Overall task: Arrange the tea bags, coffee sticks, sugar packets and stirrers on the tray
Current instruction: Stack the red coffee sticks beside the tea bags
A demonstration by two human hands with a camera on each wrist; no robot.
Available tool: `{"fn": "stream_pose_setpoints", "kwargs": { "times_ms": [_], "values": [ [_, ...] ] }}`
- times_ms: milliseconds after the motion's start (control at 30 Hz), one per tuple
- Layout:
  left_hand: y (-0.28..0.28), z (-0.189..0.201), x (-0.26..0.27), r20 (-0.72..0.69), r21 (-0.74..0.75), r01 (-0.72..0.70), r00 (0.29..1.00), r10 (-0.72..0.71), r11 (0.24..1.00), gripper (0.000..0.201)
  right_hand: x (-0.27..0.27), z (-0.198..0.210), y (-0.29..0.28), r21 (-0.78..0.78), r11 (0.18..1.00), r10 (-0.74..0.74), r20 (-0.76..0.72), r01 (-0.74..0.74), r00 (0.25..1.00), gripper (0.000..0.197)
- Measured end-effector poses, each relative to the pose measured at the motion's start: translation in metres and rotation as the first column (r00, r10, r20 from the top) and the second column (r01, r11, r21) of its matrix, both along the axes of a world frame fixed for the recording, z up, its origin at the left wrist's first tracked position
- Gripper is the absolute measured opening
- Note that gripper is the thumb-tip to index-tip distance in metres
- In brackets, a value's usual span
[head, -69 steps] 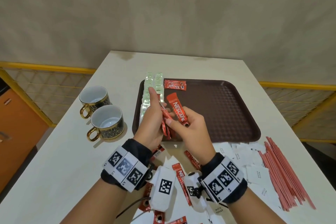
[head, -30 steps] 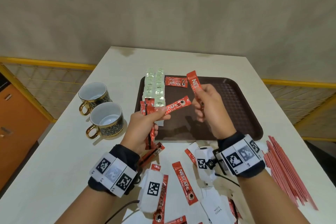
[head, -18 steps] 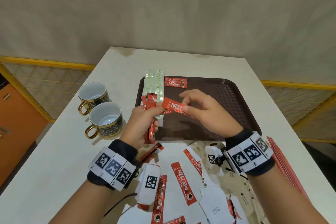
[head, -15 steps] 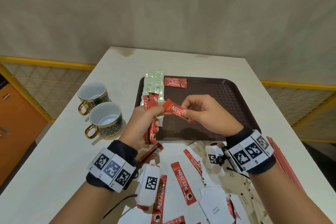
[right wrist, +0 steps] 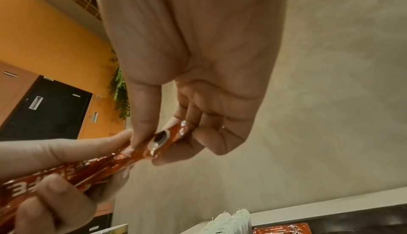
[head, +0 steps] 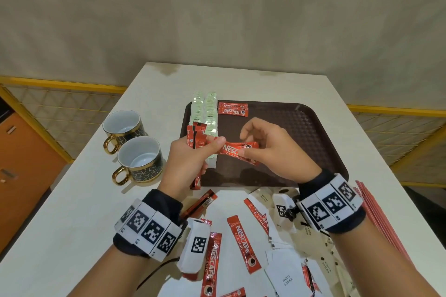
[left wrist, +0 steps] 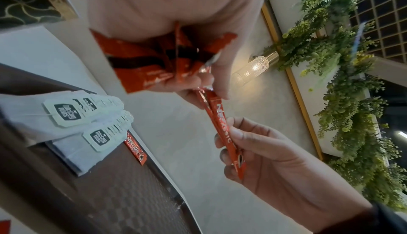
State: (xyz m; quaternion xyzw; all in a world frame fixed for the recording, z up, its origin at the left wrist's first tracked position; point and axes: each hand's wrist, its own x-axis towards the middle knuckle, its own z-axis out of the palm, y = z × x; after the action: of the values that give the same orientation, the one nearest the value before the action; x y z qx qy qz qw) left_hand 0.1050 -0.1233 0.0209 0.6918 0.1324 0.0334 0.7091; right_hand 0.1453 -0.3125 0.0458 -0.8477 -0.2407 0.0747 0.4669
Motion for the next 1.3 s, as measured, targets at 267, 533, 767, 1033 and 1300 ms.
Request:
{"fn": "stream_pose_setpoints", "kwargs": {
  "times_ms": [267, 533, 767, 1033, 1300],
  "values": [
    [0.0, -0.002, 0.002, 0.017, 0.008, -0.056, 0.998, 0.056, 0.998, 0.028, -0.003, -0.002, 0.0, 0.017, 1.0, -0.013, 0.033, 0.013, 0.999, 0.03],
    [-0.002, -0.002, -0.001, 0.047, 0.06, -0.013, 0.999, 0.01, 0.998, 0.02, 0.0, -0.007, -0.001, 0.199, 0.974, -0.088, -0.094, 0.105, 0.992, 0.022],
    [-0.007, -0.011, 0.0, -0.043, 0.072, 0.044, 0.998, -0.041, 0.996, 0.023, 0.008, 0.001, 0.001, 0.303, 0.942, -0.104, -0.152, 0.146, 0.983, 0.026],
    [-0.012, -0.011, 0.001, -0.103, 0.069, 0.164, 0.982, -0.156, 0.984, 0.012, 0.015, -0.002, 0.005, 0.354, 0.909, -0.164, -0.178, 0.219, 0.97, 0.019],
    [-0.018, -0.016, 0.002, -0.137, 0.097, 0.185, 0.976, -0.171, 0.978, 0.017, 0.019, -0.007, 0.006, 0.338, 0.913, -0.188, -0.152, 0.23, 0.97, 0.003]
  ]
}}
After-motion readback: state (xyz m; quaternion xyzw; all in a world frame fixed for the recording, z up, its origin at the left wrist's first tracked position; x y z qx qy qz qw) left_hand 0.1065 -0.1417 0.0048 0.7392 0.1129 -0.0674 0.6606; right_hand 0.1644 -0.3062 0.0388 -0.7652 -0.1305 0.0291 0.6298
